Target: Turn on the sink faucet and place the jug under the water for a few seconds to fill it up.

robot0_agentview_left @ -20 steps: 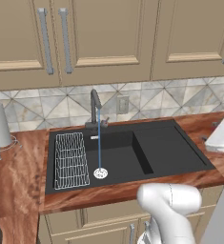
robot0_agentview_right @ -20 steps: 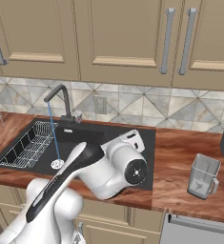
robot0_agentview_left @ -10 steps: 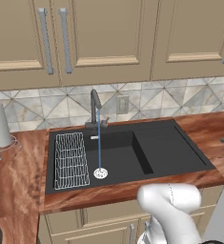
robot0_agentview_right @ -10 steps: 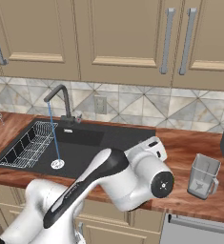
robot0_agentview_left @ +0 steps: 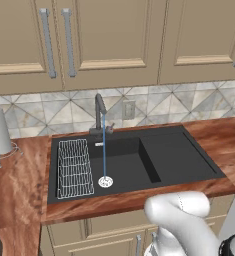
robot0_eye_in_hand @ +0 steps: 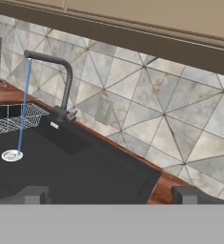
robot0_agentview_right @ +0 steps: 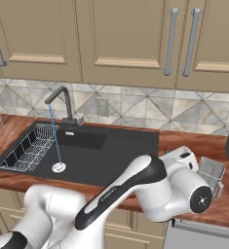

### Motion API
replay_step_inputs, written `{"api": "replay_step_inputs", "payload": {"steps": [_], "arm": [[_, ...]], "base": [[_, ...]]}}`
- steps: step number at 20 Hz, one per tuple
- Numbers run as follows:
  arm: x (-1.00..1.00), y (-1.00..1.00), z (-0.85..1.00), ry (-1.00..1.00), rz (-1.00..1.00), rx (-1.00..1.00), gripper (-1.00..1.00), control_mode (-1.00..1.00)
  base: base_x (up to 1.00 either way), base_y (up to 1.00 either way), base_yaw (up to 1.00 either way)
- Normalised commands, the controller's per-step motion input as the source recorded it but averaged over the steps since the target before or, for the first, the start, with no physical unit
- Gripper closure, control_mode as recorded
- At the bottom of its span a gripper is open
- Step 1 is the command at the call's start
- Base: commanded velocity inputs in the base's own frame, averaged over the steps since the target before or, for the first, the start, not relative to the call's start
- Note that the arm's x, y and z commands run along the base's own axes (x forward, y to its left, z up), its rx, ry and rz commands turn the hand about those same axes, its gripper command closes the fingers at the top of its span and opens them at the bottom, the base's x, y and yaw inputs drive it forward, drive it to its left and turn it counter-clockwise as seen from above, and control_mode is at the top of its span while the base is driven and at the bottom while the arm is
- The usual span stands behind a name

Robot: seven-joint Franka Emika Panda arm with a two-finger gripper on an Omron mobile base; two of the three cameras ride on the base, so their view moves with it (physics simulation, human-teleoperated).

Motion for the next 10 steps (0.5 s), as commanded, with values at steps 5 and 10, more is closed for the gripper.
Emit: {"api": "replay_step_inputs", "payload": {"steps": [5, 10], "arm": [[0.0, -0.86, -0.21, 0.0, 0.0, 0.08, -1.0, -1.0], [0.02, -0.79, -0.16, 0.0, 0.0, 0.06, -1.0, -1.0]], "base": [[0.0, 0.0, 0.0], [0.0, 0.0, 0.0]]}}
